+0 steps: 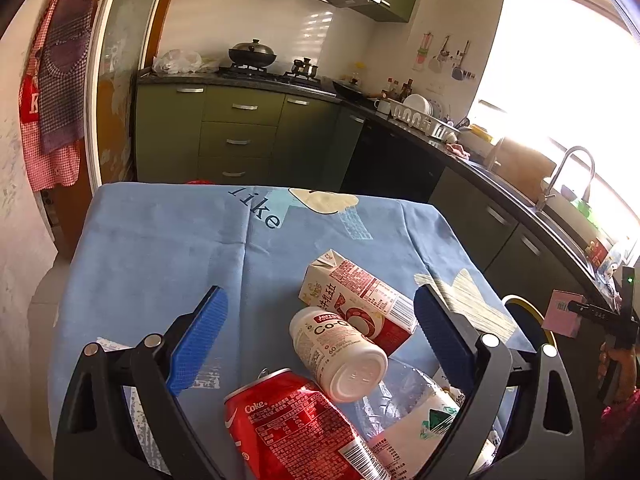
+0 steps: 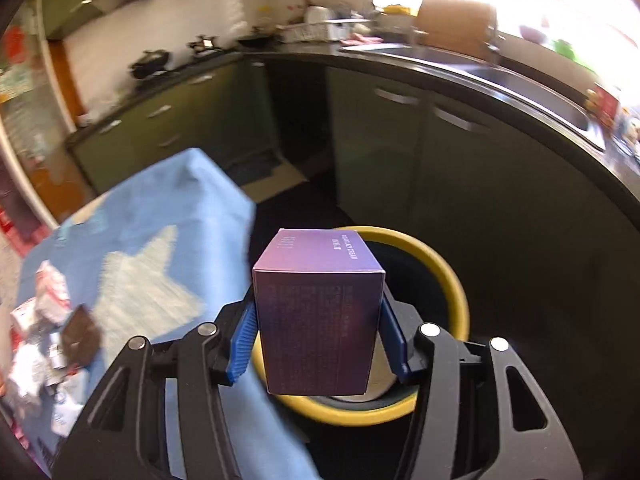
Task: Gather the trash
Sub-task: 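Carry the purple box with the right gripper over the bin and release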
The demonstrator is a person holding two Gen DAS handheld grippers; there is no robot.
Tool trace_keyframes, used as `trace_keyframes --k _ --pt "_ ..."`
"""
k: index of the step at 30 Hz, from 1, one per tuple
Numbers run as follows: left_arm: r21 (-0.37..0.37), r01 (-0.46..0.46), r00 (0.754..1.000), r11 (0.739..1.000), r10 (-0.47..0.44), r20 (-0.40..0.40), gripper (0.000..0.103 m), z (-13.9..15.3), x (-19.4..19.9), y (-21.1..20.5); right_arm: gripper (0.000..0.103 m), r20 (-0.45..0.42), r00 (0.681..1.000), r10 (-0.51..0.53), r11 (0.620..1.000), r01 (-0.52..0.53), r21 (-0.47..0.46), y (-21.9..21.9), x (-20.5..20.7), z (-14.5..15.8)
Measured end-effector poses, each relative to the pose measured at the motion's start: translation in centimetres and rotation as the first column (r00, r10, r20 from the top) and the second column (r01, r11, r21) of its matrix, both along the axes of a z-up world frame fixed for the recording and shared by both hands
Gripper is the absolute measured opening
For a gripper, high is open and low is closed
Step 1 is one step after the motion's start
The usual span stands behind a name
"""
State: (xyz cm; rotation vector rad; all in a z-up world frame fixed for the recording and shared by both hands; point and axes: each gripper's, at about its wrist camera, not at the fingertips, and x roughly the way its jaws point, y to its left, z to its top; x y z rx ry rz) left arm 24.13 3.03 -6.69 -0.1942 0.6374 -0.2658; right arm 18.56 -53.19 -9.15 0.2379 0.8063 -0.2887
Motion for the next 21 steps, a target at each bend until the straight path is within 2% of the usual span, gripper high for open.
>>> trace_keyframes --k 1,4,6,8,18,21 --pt "0.002 0.001 1.0 1.0 -0.001 -0.001 0.093 0.0 0.0 -0.1 0.052 -0.018 0.999 -0.041 0.999 0.04 -0.031 -1.0 0.5 -0.8" --pt "0.008 0.009 1.0 1.0 -0.009 -0.002 0.093 -0.1 0.0 -0.4 0.068 -0.026 0.994 -0.11 0.992 0.108 -0.058 -2.8 1.2 -1.6" --pt "0.013 0.009 1.0 1.0 -0.009 -0.002 0.093 -0.2 0.0 -0.4 0.068 0.007 0.994 -0.105 0.994 0.106 -0.025 -3.0 1.0 -1.4" --pt "0.014 0.01 1.0 1.0 -0.009 -0.007 0.093 -0.3 0.1 -0.4 0.071 0.025 0.995 -0.101 0.994 0.102 -0.031 -2.6 0.6 -1.2" --pt "0.037 0.043 0.999 0.998 -0.044 0.012 0.093 0.5 -0.7 -1.8 0.074 0.034 0.999 -0.012 1.0 0.012 0.006 1.0 -1.6 -0.7" --pt "0.065 0.062 0.998 0.996 -0.063 0.007 0.093 1.2 -1.7 -2.8 0.076 0.048 0.999 -0.004 1.0 0.004 0.004 1.5 -2.4 -0.3"
